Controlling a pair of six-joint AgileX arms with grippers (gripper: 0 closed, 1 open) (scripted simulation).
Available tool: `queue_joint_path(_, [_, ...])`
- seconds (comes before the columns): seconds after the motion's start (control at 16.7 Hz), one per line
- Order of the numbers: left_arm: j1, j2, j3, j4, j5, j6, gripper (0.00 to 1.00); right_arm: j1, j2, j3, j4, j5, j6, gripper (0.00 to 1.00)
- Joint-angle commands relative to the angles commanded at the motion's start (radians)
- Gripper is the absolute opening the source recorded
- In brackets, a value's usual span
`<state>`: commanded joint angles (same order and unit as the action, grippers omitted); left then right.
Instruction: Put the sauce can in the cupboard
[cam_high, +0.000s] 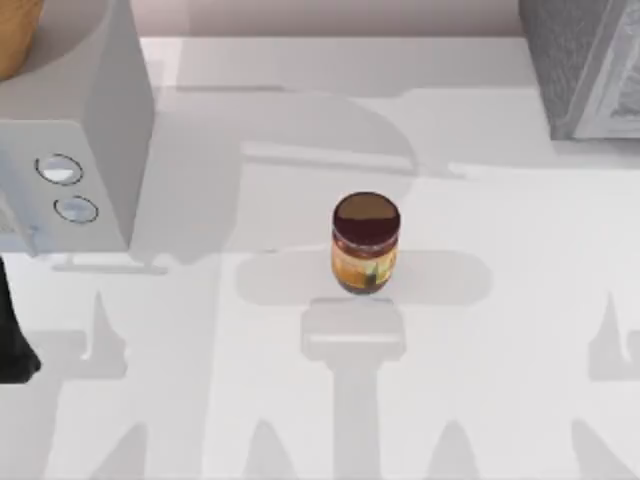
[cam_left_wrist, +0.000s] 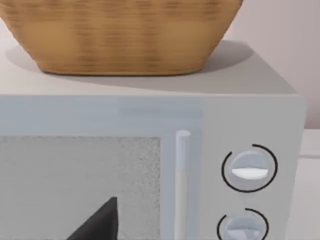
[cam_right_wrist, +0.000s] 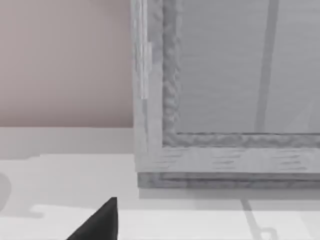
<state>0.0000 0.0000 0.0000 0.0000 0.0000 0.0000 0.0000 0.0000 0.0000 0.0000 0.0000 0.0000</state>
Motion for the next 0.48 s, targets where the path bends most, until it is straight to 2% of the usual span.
queue_joint_path(0.24, [0.000, 0.000, 0.000, 0.000, 0.000, 0.000, 1.00, 0.007, 0.029, 0.009, 0.009, -0.017, -0.006, 1.00])
queue_joint_path(0.48, [0.000, 0.000, 0.000, 0.000, 0.000, 0.000, 1.00, 0.036, 0.203, 0.066, 0.064, -0.115, -0.038, 1.00])
